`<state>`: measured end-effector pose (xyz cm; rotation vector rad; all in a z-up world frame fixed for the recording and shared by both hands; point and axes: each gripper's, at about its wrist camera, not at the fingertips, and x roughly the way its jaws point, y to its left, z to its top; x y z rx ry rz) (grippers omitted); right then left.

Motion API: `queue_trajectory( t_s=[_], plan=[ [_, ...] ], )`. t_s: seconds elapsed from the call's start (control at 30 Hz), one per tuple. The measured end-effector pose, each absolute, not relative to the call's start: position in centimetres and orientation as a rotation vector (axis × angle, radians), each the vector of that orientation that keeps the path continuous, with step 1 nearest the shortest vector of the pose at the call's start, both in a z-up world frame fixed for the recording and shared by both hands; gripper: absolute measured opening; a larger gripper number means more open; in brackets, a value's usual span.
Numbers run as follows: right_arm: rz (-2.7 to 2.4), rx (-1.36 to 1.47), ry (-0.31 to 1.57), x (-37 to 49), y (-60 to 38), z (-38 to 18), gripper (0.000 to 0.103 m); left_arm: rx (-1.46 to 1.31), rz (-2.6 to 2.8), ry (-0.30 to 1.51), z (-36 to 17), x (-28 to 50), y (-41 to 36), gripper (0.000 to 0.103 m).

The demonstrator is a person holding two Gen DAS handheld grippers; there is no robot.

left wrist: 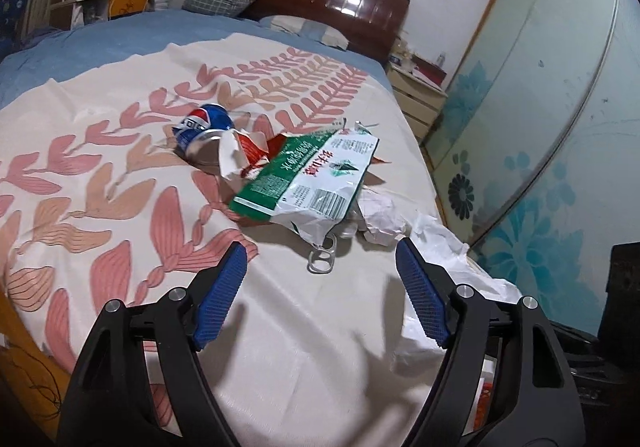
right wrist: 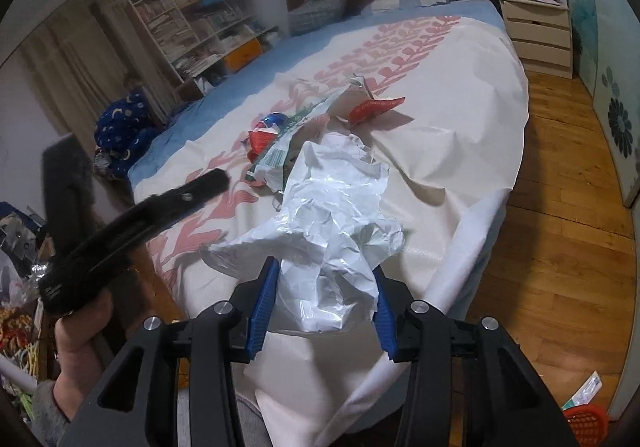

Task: Collect trash
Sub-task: 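Grasp the can pull-tab with the left gripper while the right holds the plastic bag, then carry both items to the red wastebasket and release them inside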

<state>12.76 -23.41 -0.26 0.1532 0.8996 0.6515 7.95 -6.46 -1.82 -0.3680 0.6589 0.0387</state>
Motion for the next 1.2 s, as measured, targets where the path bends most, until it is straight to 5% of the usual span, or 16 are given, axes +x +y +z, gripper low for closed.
queue_trajectory(
  t_s=[0.5,0.57,0.6,0.63,1.2],
  plan=[
    [0.628,0.147,0.974,10.4,-27.1,-0.7,0.044,-0.407,-0.042,0.862,-5.8,14.8,-7.4,0.077],
    [0.63,0.147,0.975,10.4,-26.9,-0.7,0.044,-0.369,-0.012,0.87,-5.9,14.8,-7.9,0.06],
    [0.63,0.143,0.976,10.3,-26.9,-0.7,0.044,-0.362,-0.009,0.88,-6.0,14.9,-8.0,0.028],
    [0.628,0.14,0.977,10.3,-26.8,-0.6,0.044,-0.358,-0.023,0.894,-6.3,14.9,-8.0,0.018],
    [0.629,0.136,0.836,7.9,-30.0,5.5,0.044,-0.345,-0.009,0.776,-0.3,5.9,-9.0,0.017]
  ],
)
